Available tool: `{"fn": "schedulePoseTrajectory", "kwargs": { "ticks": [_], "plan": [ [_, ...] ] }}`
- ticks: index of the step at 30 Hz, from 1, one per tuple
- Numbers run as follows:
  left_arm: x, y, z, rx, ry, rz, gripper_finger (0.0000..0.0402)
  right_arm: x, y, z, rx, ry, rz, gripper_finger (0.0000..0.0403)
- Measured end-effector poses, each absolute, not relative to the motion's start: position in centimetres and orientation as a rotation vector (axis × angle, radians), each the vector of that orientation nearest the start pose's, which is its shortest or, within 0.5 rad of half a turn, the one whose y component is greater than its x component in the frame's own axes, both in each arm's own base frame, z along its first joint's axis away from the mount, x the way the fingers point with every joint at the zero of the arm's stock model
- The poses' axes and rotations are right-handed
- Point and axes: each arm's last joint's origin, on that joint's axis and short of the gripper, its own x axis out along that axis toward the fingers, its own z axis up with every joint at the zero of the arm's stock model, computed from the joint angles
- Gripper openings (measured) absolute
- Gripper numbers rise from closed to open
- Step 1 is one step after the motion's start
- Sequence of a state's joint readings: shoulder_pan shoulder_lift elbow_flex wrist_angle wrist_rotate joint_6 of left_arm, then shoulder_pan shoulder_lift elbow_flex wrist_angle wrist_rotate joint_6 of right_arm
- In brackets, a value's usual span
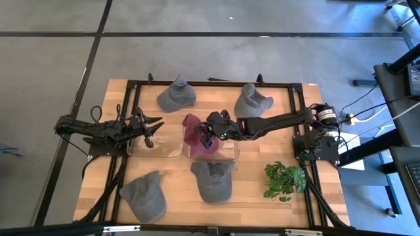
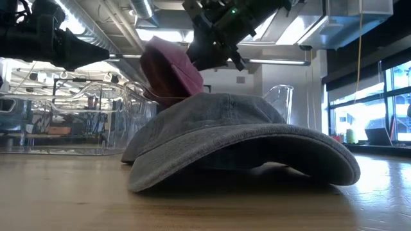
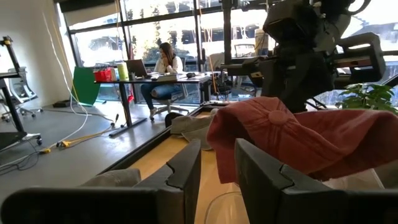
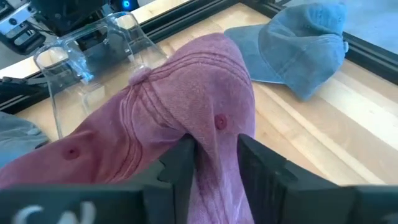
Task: Pick & Place hat
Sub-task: Put the red cap into the right transparent bin, then put the bottom left dark blue cap into the left transparent bin
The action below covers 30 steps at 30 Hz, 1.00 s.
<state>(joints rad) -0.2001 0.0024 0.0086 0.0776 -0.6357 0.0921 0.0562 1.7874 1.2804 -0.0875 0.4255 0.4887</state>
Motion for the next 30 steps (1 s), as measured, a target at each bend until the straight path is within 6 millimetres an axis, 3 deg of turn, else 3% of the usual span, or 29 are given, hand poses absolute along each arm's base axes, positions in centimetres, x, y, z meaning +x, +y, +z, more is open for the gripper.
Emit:
{"fn": "schedulePoseTrajectory", "kwargs": {
  "ticks": [12, 21, 30],
  "plan": [
    [9.3, -0.1, 17.3, 0.057, -0.056, 0.439, 0.0095, 40.0, 0.5, 24.4, 0.335, 0.487, -0.415, 0.0174],
    [9.3, -0.1, 17.3, 0.057, -0.055, 0.439, 0.0095, 40.2, 0.8, 24.6, 0.350, 0.484, -0.313, 0.0246],
    [9.3, -0.1, 17.3, 0.057, -0.055, 0.439, 0.0095, 39.7, 0.8, 25.5, 0.226, 0.497, -0.244, 0.0272]
  ]
}}
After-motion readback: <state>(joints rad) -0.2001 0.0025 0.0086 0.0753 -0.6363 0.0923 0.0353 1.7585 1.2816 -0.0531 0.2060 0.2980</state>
